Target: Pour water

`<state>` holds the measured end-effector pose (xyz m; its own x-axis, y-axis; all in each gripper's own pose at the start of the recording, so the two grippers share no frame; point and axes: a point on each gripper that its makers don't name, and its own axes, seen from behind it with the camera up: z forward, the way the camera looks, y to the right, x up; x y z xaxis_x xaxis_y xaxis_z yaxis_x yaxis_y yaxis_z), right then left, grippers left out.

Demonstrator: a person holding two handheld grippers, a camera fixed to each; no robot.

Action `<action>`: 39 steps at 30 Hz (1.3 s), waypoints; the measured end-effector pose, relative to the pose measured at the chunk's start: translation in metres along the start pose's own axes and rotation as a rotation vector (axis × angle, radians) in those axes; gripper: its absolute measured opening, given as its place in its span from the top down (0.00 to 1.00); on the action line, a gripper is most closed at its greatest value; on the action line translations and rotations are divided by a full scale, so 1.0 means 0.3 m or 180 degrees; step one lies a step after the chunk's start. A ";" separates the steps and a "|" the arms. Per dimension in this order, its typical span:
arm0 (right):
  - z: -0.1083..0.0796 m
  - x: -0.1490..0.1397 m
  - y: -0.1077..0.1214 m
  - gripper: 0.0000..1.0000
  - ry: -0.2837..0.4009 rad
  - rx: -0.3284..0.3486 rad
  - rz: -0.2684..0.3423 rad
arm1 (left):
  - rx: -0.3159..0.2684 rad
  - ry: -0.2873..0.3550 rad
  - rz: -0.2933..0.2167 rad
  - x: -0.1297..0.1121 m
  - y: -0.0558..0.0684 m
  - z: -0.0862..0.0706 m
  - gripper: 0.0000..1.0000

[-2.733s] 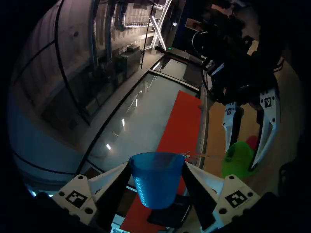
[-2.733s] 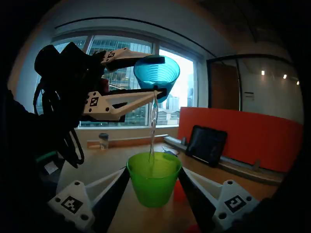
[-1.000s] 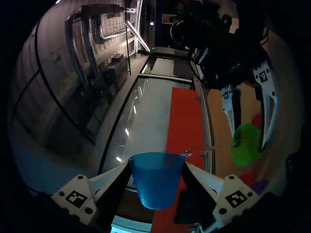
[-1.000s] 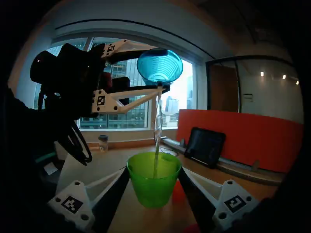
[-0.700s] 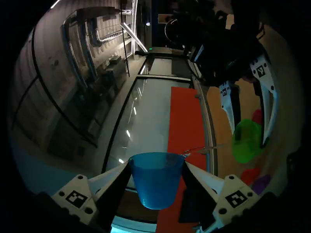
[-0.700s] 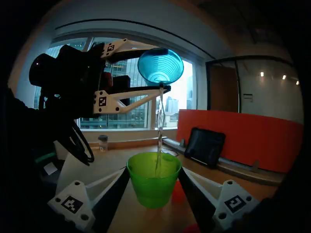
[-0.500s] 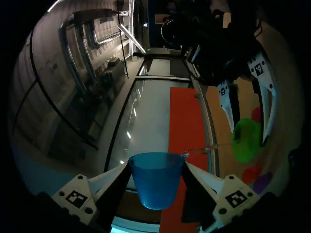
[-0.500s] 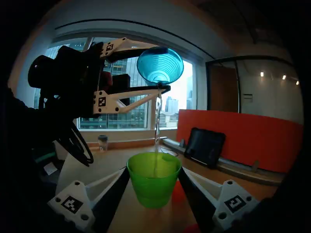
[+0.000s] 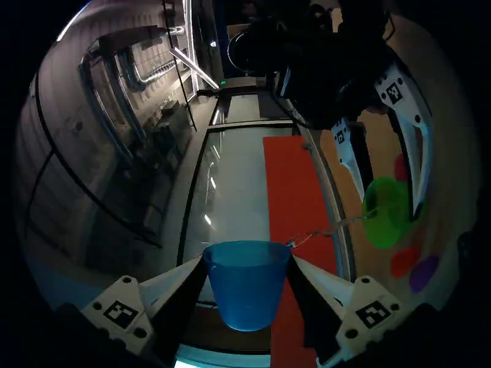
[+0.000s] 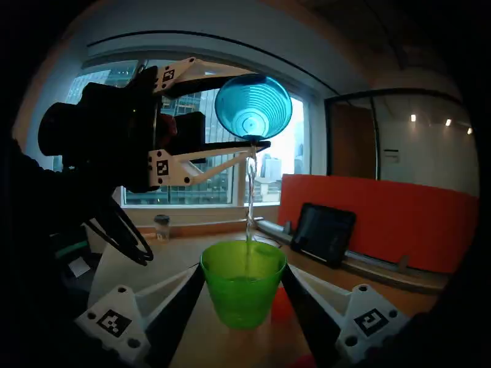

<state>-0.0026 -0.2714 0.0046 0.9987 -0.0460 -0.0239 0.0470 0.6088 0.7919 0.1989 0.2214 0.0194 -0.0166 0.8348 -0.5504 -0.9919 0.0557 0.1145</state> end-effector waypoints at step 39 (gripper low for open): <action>-0.013 0.012 0.017 0.10 0.0059 -0.0055 0.0042 | 0.0044 -0.0019 -0.0820 -0.025 0.000 0.006 0.13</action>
<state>0.0012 -0.2655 0.0064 0.9994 -0.0233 -0.0249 0.0340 0.6229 0.7816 0.1993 0.2160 0.0251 0.2372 0.7952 -0.5580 -0.9615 0.2744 -0.0177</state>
